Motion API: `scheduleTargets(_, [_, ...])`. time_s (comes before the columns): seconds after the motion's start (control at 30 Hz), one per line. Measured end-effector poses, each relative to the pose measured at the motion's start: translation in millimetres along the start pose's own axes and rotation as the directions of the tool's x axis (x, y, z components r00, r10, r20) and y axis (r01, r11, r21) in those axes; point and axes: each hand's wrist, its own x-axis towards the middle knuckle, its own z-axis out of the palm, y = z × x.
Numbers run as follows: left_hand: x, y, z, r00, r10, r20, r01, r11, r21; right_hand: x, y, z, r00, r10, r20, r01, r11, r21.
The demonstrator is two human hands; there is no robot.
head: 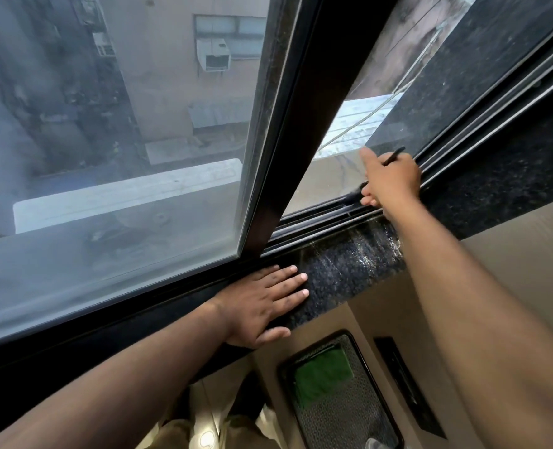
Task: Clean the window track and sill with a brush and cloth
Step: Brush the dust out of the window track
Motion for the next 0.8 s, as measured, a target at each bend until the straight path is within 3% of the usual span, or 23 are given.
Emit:
scheduleTargets(0.03, [0, 0, 0, 1.000, 0.000, -0.002, 0.000, 1.000, -0.007, -4, -4, -1, 0.989, 0.074, 0.125, -0.090, 0.988, 0.126])
scheduleTargets(0.1, [0, 0, 1, 1.000, 0.005, 0.009, -0.005, 1.000, -0.025, -27, -3, 9, 0.899, 0.143, 0.415, -0.247, 0.946, 0.210])
scheduleTargets(0.17, [0, 0, 2, 1.000, -0.003, 0.014, 0.003, 1.000, -0.031, -50, 6, 32, 0.806, 0.160, 0.570, -0.349, 0.906, 0.238])
scheduleTargets(0.2, [0, -1, 2, 1.000, 0.001, 0.015, -0.001, 1.000, -0.032, -56, 12, 43, 0.796, 0.182, 0.577, -0.381, 0.891, 0.246])
scheduleTargets(0.27, [-1, -1, 2, 1.000, 0.000, 0.006, 0.000, 1.000, -0.014, -48, 21, 53, 0.854, 0.262, 0.450, -0.422, 0.854, 0.304])
scheduleTargets(0.33, [-1, 0, 2, 1.000, -0.005, -0.006, 0.005, 1.000, -0.001, -25, 26, 40, 0.953, 0.264, 0.149, -0.300, 0.893, 0.336])
scheduleTargets(0.4, [-2, 0, 2, 1.000, -0.001, -0.013, 0.001, 1.000, 0.005, 2, 31, 14, 0.985, 0.082, -0.154, -0.077, 0.996, 0.033])
scheduleTargets(0.43, [-2, 1, 2, 1.000, -0.004, -0.013, 0.004, 1.000, 0.007, 13, 31, 0, 0.980, 0.035, -0.198, -0.049, 0.997, -0.065])
scheduleTargets(0.47, [-2, 1, 2, 1.000, -0.004, -0.012, 0.004, 1.000, 0.006, 18, 27, -13, 0.979, 0.051, -0.199, -0.058, 0.998, -0.031])
scheduleTargets(0.53, [-2, 0, 2, 1.000, -0.004, -0.014, 0.004, 1.000, -0.001, 11, 17, -22, 0.988, 0.141, -0.061, -0.124, 0.967, 0.224])
scheduleTargets(0.6, [-2, 0, 2, 1.000, -0.002, -0.005, 0.002, 1.000, -0.010, -16, 13, -4, 0.957, 0.147, 0.248, -0.221, 0.927, 0.303])
scheduleTargets(0.67, [-2, 1, 2, 1.000, -0.004, 0.007, 0.004, 1.000, -0.020, -49, 16, 25, 0.858, 0.123, 0.499, -0.282, 0.924, 0.258])
scheduleTargets(0.73, [-1, 1, 1, 1.000, 0.000, 0.009, 0.000, 1.000, -0.009, -56, 24, 45, 0.856, 0.155, 0.493, -0.320, 0.908, 0.272])
scheduleTargets(0.8, [-3, 2, -1, 1.000, -0.008, 0.003, 0.008, 1.000, 0.004, -31, 27, 38, 0.957, 0.171, 0.235, -0.240, 0.921, 0.305])
